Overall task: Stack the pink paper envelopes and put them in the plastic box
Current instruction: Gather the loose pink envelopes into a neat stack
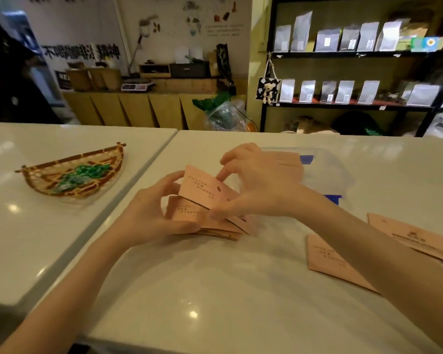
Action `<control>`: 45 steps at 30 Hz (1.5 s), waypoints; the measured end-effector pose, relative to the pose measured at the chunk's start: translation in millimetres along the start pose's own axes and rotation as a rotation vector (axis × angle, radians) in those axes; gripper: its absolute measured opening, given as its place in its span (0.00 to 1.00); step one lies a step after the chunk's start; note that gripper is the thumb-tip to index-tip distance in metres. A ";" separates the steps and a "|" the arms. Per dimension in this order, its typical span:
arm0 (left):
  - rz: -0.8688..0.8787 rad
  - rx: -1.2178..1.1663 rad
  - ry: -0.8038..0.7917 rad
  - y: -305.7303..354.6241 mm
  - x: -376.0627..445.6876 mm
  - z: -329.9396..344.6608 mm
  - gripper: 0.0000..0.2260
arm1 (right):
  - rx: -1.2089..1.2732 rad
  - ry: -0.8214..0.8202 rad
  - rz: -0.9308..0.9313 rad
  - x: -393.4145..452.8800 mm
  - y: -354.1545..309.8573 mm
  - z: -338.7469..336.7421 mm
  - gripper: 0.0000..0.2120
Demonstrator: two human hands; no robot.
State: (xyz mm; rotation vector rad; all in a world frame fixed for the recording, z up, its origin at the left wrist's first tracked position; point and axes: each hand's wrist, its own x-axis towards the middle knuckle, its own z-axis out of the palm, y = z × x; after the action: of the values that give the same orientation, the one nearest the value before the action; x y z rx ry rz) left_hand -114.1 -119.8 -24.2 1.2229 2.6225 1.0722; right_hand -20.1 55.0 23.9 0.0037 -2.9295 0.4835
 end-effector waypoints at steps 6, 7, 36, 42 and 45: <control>-0.062 -0.065 -0.074 -13.9 3.7 9.0 0.43 | -0.125 -0.038 -0.047 16.7 -1.8 25.2 0.30; -0.075 -0.052 -0.096 -15.2 4.0 10.3 0.43 | -0.138 -0.047 -0.058 17.7 -0.1 29.3 0.30; 0.740 0.288 -0.358 164.6 30.2 106.0 0.28 | -0.033 0.238 0.329 -162.3 114.0 -57.0 0.19; 0.722 0.384 -0.500 162.0 23.5 143.7 0.39 | -0.044 0.089 0.550 -207.6 157.7 -44.1 0.28; 0.639 0.334 -0.539 152.8 23.1 149.5 0.41 | -0.053 0.058 0.627 -214.3 168.0 -36.3 0.35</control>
State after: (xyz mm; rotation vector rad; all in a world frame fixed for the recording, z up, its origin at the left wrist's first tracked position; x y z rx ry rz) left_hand 18.2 49.1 -38.5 2.1422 2.0734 0.2424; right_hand 192.1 220.3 -32.2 -0.9349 -2.8348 0.4702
